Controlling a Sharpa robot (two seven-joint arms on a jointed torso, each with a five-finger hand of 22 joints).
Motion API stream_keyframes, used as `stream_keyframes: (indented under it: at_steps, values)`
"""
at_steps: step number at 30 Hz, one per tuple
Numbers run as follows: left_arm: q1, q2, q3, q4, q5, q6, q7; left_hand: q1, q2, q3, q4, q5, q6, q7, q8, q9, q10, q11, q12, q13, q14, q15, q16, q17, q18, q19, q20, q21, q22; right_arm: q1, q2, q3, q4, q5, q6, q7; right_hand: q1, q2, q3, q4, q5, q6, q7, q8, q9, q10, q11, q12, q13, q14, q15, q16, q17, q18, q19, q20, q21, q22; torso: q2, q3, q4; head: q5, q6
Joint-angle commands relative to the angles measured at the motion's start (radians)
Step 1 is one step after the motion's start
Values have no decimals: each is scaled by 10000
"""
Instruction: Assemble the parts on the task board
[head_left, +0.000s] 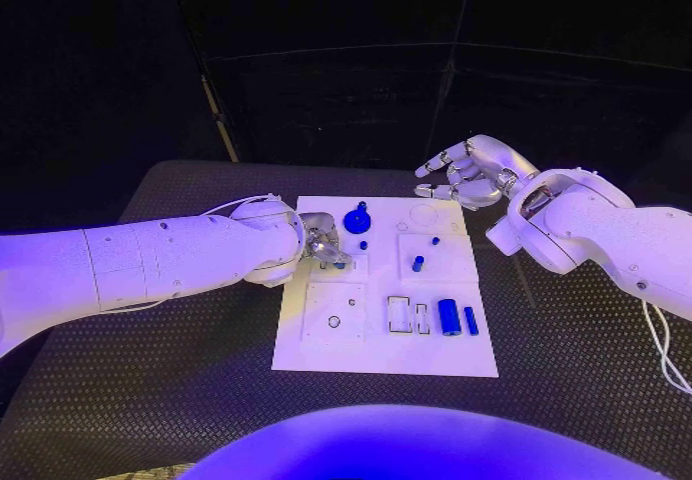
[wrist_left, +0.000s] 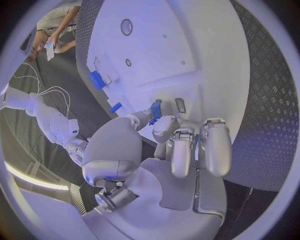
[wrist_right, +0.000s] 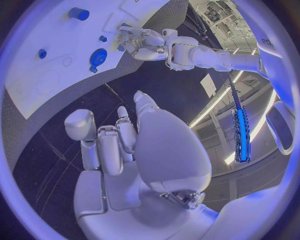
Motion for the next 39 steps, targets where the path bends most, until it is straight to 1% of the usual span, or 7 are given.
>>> stream_keyframes:
  at_steps: [1, 9, 19, 25, 32, 39]
  values:
    - [-117, 76, -84, -38, 65, 570, -286, -240, -98, 51, -156, -21, 159, -76, -32, 3, 46, 1, 59, 7, 1038, -80, 31, 2635, -151, 10, -46, 65, 87, 17, 5, 5, 23, 24, 32, 93, 19, 93, 21, -51, 54, 40, -5, 59, -12, -5, -48, -53, -8, 632, -54, -50, 760, 29, -45, -40, -32, -4, -1, -1, 2, -2, 2]
    - [-104, 162, -84, -181, 93, 555, -293, -674, -65, -376, 123, -22, 236, -84, -90, -16, 55, -6, 77, 13, 1038, -88, 31, 2635, -152, 14, -56, 63, 104, 17, 6, 5, 26, 24, 21, 95, 21, 92, 22, -53, 80, 38, -5, 58, -13, -9, -48, -57, -13, 630, -55, -54, 752, 32, -51, -41, -39, -18, 2, -2, 4, -1, 2]
    - [-95, 249, -84, -306, 109, 608, -307, -802, -32, -536, 200, -21, 268, -93, -114, -21, 66, -14, 99, 33, 1038, -95, 31, 2635, -157, 24, -61, 73, 130, 17, 12, 5, 24, 24, 19, 97, 20, 91, 23, -53, 107, 37, -4, 57, -14, -16, -48, -65, -22, 629, -55, -57, 747, 33, -55, -41, -44, -27, 0, -7, 1, -6, 2]
    - [-92, 276, -83, -329, 122, 748, -321, -904, -62, -681, 242, -22, 312, -103, -120, -20, 98, -21, 147, 87, 1038, -99, 31, 2635, -161, 34, -65, 83, 155, 17, 12, 5, 21, 24, 25, 98, 20, 91, 23, -53, 107, 37, -4, 57, -14, -16, -48, -65, -22, 629, -55, -57, 747, 33, -55, -41, -44, -27, 0, -8, 4, -25, 2]
    - [-90, 271, -83, -339, 124, 807, -332, -1056, -84, -898, 323, -22, 387, -118, -128, -19, 136, -32, 198, 142, 1038, -106, 31, 2635, -161, 36, -72, 79, 160, 17, 7, 5, 22, 24, 35, 95, 17, 91, 23, -51, 118, 37, -4, 58, -14, -17, -47, -66, -23, 628, -55, -60, 742, 34, -58, -41, -48, -35, 1, -6, 8, -38, 2]
    - [-89, 259, -83, -326, 125, 815, -343, -1171, -41, -1043, 408, -22, 450, -135, -131, -17, 174, -46, 247, 196, 1038, -115, 31, 2635, -168, 52, -78, 98, 200, 17, 8, 5, 26, 24, 50, 94, 16, 90, 22, -50, 125, 37, -4, 58, -14, -17, -47, -66, -24, 628, -55, -62, 739, 35, -60, -41, -50, -39, 0, -4, 6, -35, 2]
